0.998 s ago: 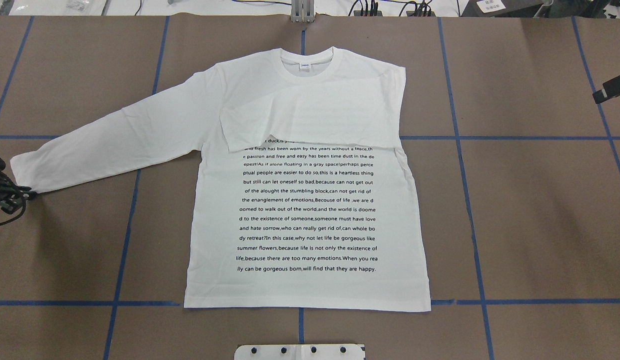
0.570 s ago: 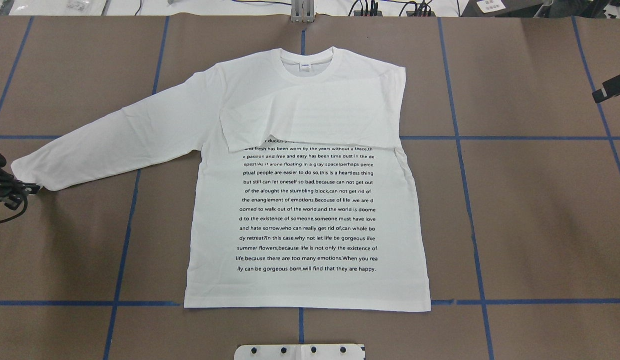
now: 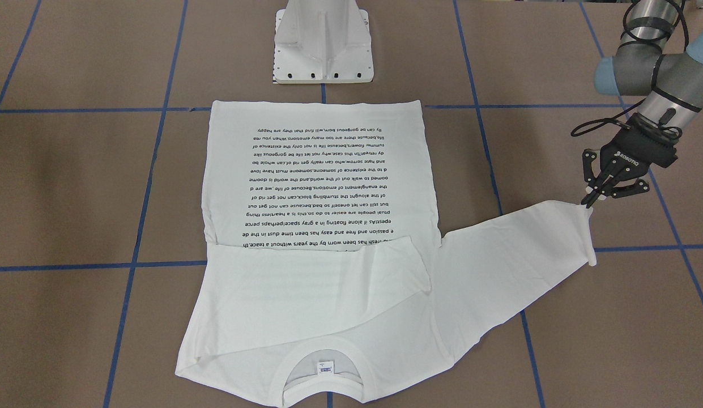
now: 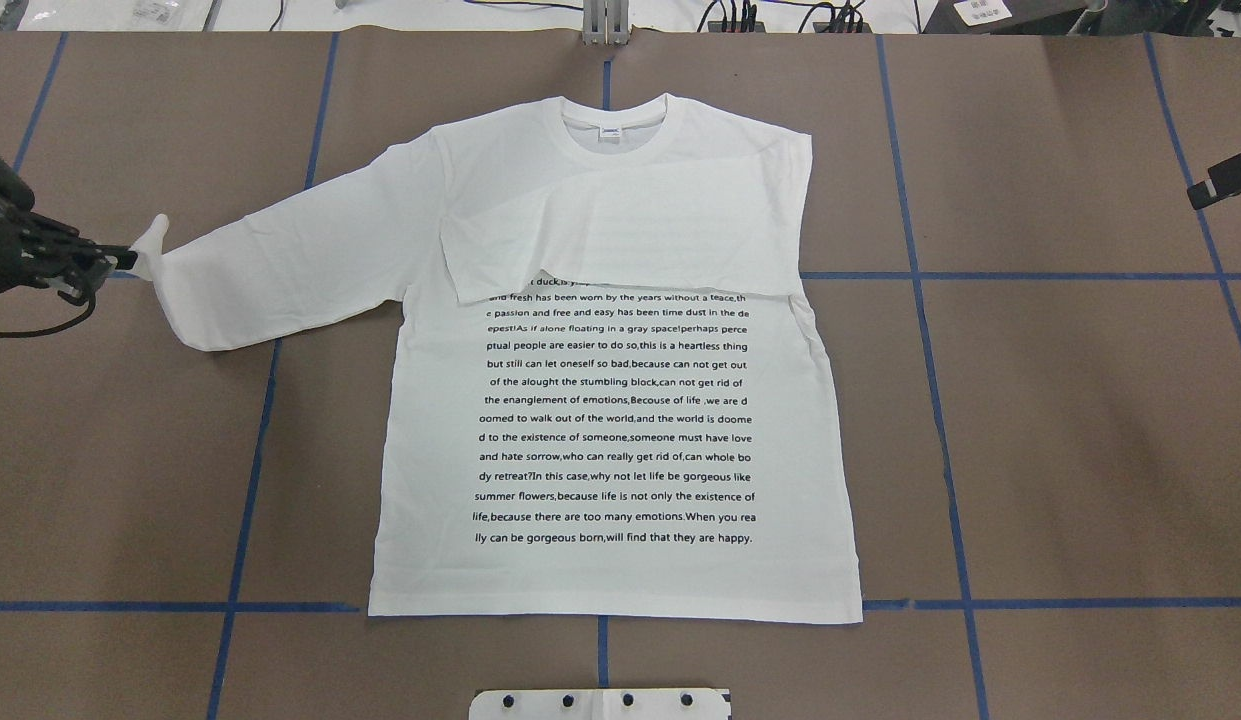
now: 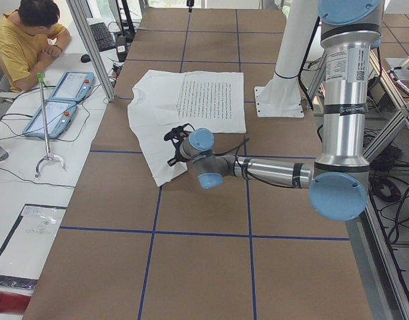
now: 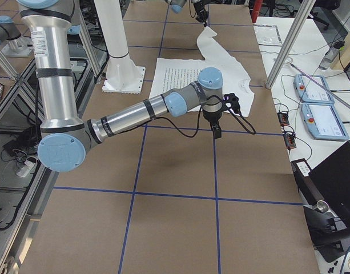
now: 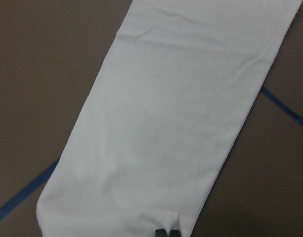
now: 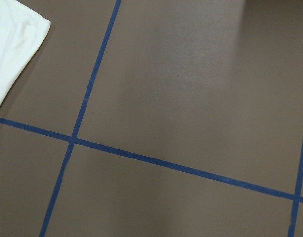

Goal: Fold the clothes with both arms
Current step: 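Lift the sleeve with the left gripper and fold it across the shirt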

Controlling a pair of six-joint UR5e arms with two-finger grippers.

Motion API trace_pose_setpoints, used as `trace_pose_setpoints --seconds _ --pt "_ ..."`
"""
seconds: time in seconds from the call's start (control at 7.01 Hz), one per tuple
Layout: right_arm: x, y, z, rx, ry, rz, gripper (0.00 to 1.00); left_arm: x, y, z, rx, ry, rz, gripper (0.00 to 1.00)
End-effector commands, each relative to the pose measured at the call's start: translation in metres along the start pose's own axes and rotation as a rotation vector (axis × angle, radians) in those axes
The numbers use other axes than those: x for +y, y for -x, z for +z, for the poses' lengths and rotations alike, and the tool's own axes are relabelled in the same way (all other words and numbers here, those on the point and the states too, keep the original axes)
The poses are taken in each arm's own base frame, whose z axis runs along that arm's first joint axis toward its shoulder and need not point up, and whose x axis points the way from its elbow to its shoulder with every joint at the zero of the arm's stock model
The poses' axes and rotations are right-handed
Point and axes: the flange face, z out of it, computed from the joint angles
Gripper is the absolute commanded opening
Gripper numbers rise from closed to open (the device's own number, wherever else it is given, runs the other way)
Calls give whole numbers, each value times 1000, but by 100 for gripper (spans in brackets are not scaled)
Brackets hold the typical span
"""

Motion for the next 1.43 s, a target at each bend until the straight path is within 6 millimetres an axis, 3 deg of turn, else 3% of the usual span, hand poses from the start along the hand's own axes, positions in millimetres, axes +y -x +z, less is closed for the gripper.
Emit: trace_pose_setpoints --seconds 0.0,0.29,0.43,0.57,0.71,0.86,1.0,1.14,1.28 --pt "0 -2 2 1 4 6 100 -139 -19 9 -23 -17 -89 0" --pt "1 -3 3 1 8 9 100 -277 -79 13 -3 -19 -292 0" --pt "2 -4 4 1 10 11 100 -314 -131 28 58 -19 -352 0" --pt "5 -7 4 3 13 17 100 -365 -184 52 112 -18 -426 0" --pt "7 -13 3 7 11 21 100 -403 -244 83 123 -29 -465 0" --pt "8 -14 3 6 13 28 100 -420 -289 109 118 -34 -489 0" --pt "9 -17 2 7 11 32 100 -425 -322 125 123 -30 -464 0" --pt "11 -19 3 9 14 37 100 -410 -364 147 157 -41 -431 0" --pt "12 -20 3 10 14 40 100 -379 -409 180 177 -58 -406 0"
